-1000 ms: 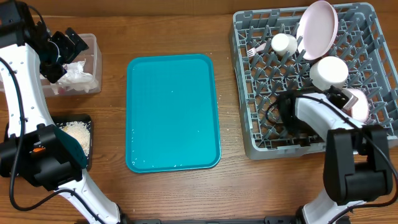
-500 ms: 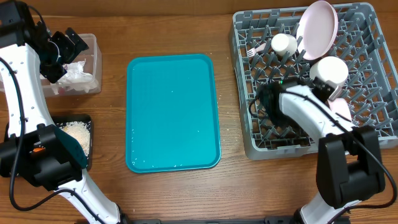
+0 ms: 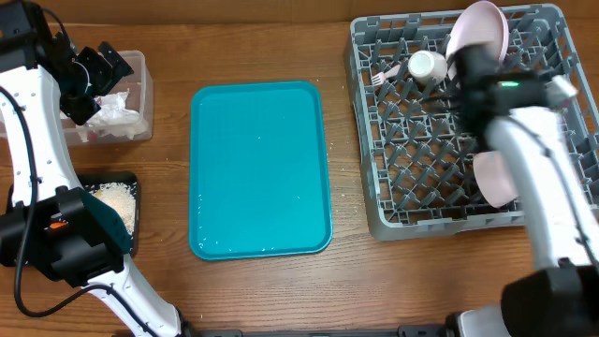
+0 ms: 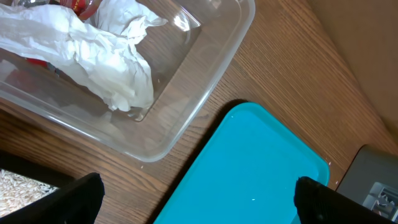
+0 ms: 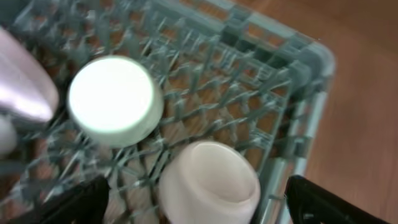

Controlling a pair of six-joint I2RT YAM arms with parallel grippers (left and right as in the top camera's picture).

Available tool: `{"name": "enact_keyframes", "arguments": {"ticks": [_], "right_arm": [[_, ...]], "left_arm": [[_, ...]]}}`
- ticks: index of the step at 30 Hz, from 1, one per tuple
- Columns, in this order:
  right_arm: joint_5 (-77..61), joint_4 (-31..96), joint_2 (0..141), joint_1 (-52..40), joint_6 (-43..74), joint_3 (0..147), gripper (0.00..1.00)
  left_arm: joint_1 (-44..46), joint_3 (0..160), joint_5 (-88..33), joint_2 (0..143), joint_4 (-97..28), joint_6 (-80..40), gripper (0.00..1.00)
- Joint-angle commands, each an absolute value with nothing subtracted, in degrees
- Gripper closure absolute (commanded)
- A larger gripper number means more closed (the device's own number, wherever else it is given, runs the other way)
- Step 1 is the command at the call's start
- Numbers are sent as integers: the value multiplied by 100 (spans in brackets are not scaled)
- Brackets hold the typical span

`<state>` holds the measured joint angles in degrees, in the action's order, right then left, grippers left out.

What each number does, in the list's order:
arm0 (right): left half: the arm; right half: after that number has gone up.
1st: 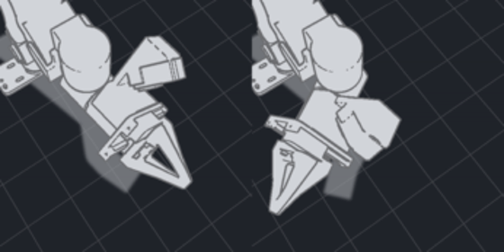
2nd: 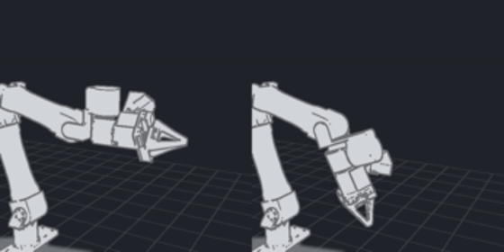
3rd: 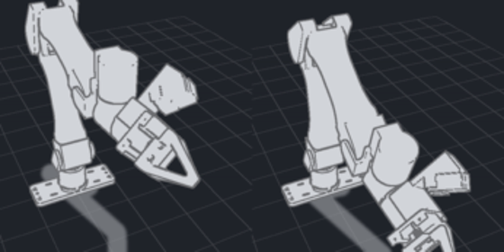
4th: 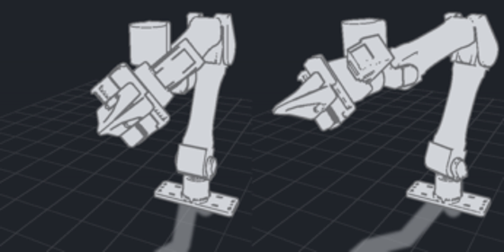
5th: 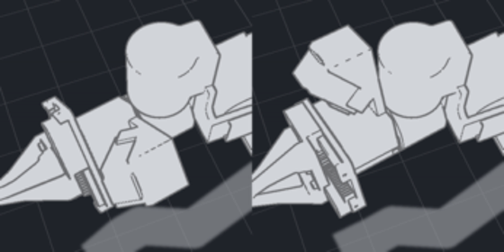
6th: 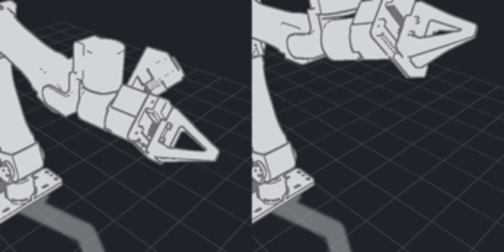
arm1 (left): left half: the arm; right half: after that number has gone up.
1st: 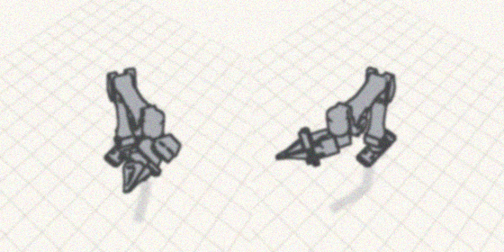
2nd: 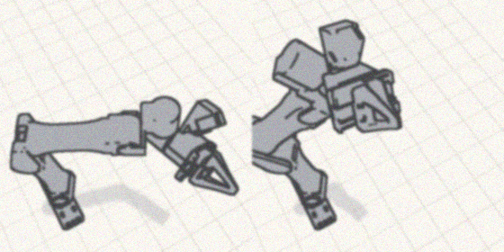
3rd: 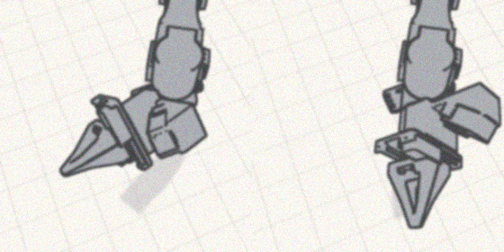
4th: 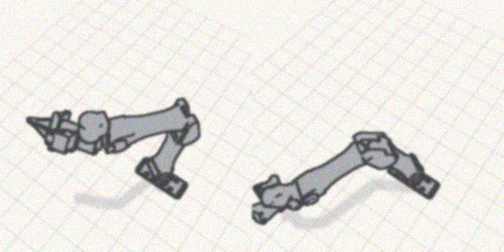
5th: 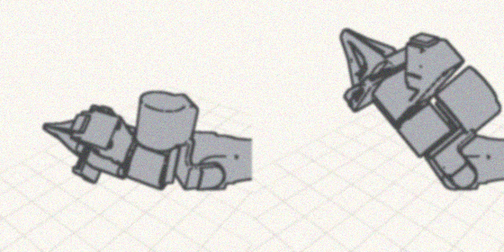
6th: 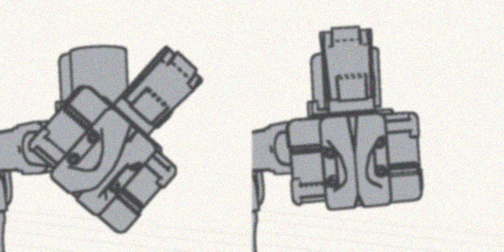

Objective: Sort waste into correct bins and load items into the dishwasher rack
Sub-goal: 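Lower the pink bowl tilted into the rack's lower right slots, then press the pink bowl upright into the rack tines with the right gripper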

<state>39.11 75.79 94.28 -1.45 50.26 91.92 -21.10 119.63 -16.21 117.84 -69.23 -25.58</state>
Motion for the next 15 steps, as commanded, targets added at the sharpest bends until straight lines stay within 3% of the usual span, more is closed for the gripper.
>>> {"name": "enact_keyframes", "arguments": {"ticks": [1,2,4,5,6,8,10,15], "right_arm": [[183,7389,9330,915,1514,9268,4],[-176,7470,9338,1168,1450,9264,6],[-523,7677,9354,1835,1450,9179,23],[-517,7706,9356,1981,1439,9148,33],[-526,7749,9356,2228,1347,9076,52],[-526,7795,9354,2379,1345,8991,65],[-521,7808,9356,2414,1343,8914,72],[-357,7577,9356,2408,1350,8619,77]], "left_arm": [[-2097,12060,-1588,11625,-6917,-2617,0],[-2097,12060,-1588,11625,-6917,-2617,0],[-2097,12060,-1590,11625,-6917,-2617,0],[-2097,12060,-1588,11625,-6917,-2617,0],[-2097,12060,-1590,11625,-6917,-2617,0],[-2097,12060,-1588,11625,-6917,-2617,0],[-2097,12060,-1588,11625,-6917,-2617,0],[-2097,12060,-1588,11625,-6917,-2617,0]]}}
